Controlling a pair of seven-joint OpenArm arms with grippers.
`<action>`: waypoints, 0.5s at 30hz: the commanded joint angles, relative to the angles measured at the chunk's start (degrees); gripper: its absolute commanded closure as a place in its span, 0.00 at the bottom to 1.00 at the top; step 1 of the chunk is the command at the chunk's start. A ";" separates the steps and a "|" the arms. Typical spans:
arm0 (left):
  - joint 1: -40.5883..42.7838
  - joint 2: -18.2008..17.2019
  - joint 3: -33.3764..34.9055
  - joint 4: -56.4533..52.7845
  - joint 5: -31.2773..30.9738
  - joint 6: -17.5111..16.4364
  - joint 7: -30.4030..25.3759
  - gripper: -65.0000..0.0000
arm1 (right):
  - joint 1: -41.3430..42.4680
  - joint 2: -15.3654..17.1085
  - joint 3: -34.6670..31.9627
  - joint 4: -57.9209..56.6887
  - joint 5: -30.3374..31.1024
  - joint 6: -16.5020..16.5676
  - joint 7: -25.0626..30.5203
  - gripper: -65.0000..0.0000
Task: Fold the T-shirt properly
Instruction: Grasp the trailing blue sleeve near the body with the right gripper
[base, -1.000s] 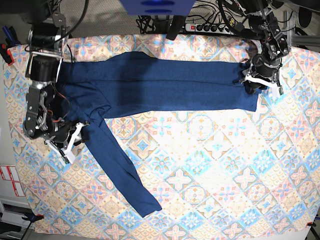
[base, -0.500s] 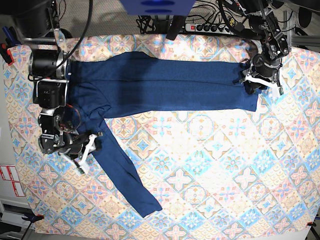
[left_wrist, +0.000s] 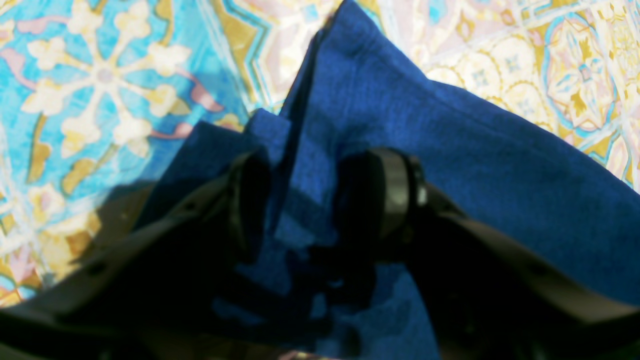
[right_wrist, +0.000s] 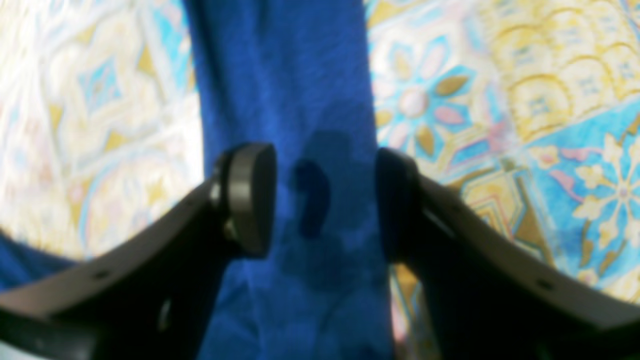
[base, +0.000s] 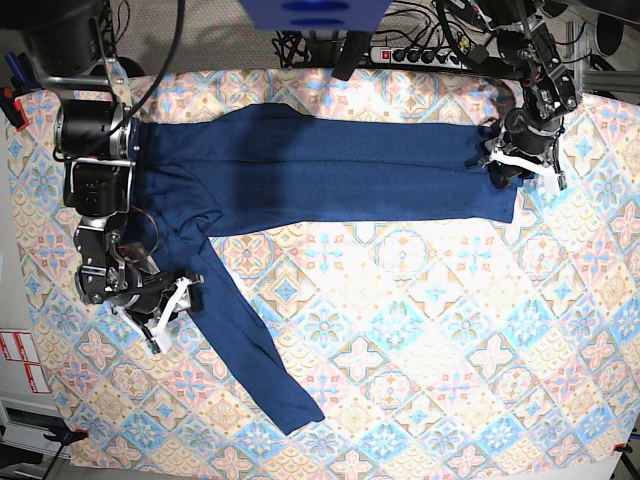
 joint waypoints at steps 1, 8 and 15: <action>0.09 -0.47 -0.09 0.97 -0.35 -0.19 0.02 0.54 | 1.42 0.53 0.24 -1.16 0.54 0.01 1.86 0.52; 0.27 -0.47 -0.18 0.97 -0.44 -0.27 0.02 0.54 | 1.24 0.97 0.24 -9.25 0.45 -0.08 8.80 0.53; 1.15 -0.47 -0.18 2.65 -0.44 -0.27 0.02 0.54 | 1.07 1.68 0.68 -9.69 0.54 -0.08 11.88 0.53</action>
